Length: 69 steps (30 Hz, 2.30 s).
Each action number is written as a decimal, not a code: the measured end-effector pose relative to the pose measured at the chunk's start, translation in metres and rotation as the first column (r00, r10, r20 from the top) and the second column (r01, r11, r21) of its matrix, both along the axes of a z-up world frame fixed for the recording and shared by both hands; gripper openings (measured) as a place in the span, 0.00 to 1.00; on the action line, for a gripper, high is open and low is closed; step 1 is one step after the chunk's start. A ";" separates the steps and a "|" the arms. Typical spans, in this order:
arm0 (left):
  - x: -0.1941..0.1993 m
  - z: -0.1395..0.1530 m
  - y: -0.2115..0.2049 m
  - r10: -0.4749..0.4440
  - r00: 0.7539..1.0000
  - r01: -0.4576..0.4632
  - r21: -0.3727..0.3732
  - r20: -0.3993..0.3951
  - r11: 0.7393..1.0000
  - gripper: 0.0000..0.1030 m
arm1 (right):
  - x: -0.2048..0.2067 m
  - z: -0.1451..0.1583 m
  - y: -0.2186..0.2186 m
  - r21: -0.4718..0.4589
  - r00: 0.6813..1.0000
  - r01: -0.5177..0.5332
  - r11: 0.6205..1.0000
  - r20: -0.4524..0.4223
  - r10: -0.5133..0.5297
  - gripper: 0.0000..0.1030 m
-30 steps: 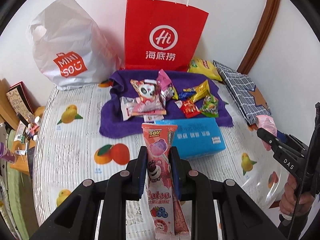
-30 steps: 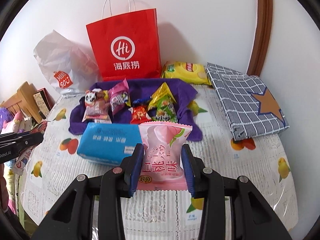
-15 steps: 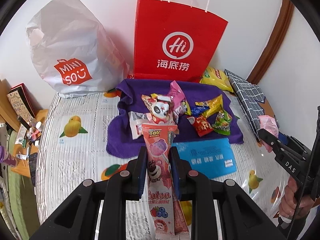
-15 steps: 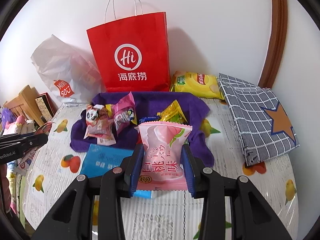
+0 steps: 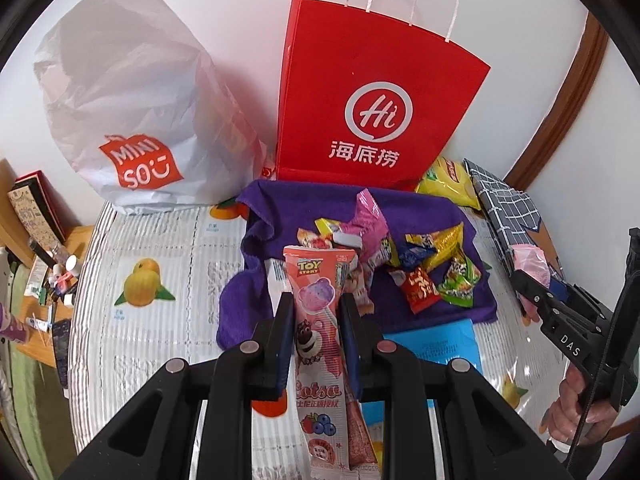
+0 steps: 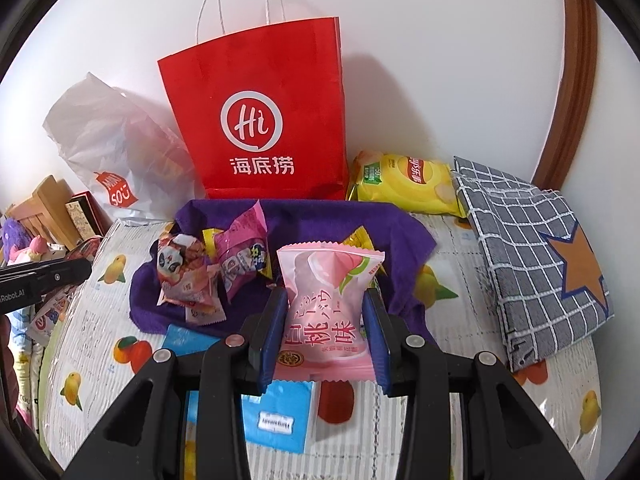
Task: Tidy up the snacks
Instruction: 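Carry the peach packet and Toy Story packet over the purple towel with both tools, then open both tools to drop the packets onto the towel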
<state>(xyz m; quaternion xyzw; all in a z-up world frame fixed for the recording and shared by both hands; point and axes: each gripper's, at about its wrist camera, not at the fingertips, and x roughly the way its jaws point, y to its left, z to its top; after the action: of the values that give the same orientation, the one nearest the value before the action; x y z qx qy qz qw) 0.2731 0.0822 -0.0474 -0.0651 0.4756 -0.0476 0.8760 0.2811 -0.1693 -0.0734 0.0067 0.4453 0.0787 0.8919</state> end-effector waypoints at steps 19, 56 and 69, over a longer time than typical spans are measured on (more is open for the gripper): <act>0.076 -0.028 -0.042 -0.059 0.998 0.057 -0.066 -0.018 0.996 0.21 | 0.069 -0.035 0.002 0.018 0.999 -0.022 1.000 -0.039 0.022 0.37; 0.132 -0.082 -0.069 -0.054 0.997 0.052 -0.028 -0.061 0.998 0.26 | 0.108 -0.092 0.003 -0.033 0.992 -0.039 0.999 -0.120 0.035 0.38; 0.125 -0.067 -0.079 -0.080 0.997 0.080 -0.014 -0.008 0.997 0.55 | 0.105 -0.095 0.000 -0.042 0.992 -0.031 0.999 -0.123 0.026 0.59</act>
<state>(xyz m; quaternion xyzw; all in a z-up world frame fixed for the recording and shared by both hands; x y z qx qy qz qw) 0.3983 0.0028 -0.1141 -0.0523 0.4814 -0.0855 0.8708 0.3865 -0.1695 -0.1689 -0.0142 0.5009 0.0812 0.8616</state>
